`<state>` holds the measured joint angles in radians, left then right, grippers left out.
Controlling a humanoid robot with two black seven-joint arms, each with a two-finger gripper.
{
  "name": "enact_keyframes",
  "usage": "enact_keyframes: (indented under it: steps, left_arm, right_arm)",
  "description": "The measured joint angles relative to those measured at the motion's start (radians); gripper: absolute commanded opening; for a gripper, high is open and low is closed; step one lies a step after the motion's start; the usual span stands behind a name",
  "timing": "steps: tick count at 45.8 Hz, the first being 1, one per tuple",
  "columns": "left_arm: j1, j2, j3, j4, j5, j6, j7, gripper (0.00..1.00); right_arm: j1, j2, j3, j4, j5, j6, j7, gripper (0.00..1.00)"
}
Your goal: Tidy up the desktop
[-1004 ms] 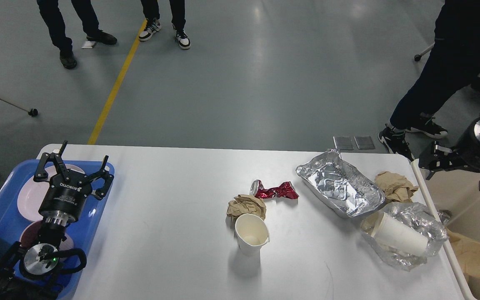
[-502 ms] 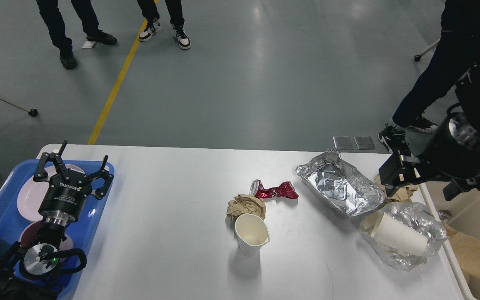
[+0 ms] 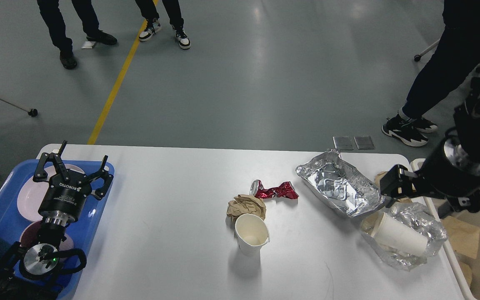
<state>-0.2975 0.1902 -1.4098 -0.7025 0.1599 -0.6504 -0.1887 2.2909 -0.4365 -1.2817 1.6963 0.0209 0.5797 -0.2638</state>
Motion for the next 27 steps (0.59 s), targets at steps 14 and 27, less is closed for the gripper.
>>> enact_keyframes:
  steps: [14, 27]
  left_arm:
    - [0.000, 0.000, 0.000, 0.000, 0.001, 0.000, 0.000, 0.96]
    - [0.000, 0.000, 0.000, 0.000, 0.001, 0.000, 0.000, 0.96]
  right_arm:
    - [-0.446, -0.145, 0.031, -0.138, -0.001, -0.275, 0.000, 0.97]
    - [-0.823, -0.197, 0.254, -0.310, 0.039, -0.415, -0.003, 0.94]
